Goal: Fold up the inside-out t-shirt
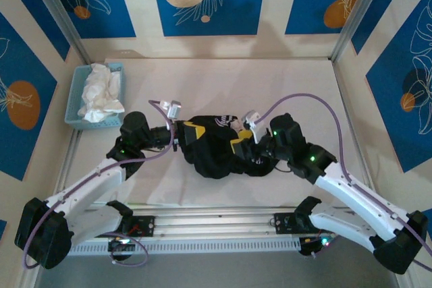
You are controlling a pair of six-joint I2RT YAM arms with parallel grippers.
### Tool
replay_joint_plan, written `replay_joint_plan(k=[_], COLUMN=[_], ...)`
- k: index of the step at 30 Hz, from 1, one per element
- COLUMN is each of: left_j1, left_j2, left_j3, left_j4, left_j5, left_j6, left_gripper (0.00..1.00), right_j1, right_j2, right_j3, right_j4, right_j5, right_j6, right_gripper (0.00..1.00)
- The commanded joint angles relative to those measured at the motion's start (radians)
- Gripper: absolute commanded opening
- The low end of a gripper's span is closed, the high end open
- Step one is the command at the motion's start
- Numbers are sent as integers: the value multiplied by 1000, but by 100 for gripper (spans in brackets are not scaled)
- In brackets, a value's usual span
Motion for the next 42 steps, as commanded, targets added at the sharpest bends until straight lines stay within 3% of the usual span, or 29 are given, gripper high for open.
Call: replay_joint_plan(k=[1, 6, 12, 17, 20, 23, 25, 28, 34, 38, 42], left_j1=[10, 11, 10, 11, 15, 25, 30, 32, 32, 30, 5], left_j2=[-15, -23, -33, -33, -44, -60, -61, -40, 10, 31, 9], left_j3=[42, 44, 46, 46, 44, 48, 48, 44, 71, 104, 117], left_j4=[-17, -28, -38, -40, -61, -156, -205, -201, -249, -398, -504], left_j5=[-8, -7, -1, -7, -46, -166, -263, -319, -385, -513, -585], left_j6=[31, 37, 42, 43, 54, 97, 128, 147, 204, 281, 358], left_gripper=[0, 0, 0, 0, 0, 0, 0, 0, 0, 11, 40], right_j1=[51, 91, 75, 71, 57, 8, -65, -172, -254, -281, -285], right_j2=[21, 167, 297, 393, 404, 303, 232, 195, 199, 222, 261], right_j3=[-39, -19, -24, -3, 18, 15, 7, 7, -4, 9, 31], right_j4=[113, 183, 292, 367, 362, 323, 314, 318, 446, 520, 519], right_j5=[-82, -121, -26, -56, -101, -276, -497, -738, -908, -950, -936], right_j6=[-64, -69, -21, -23, -16, -7, 45, 143, 299, 384, 408], right_gripper=[36, 30, 31, 35, 4, 0, 0, 0, 0, 0, 0])
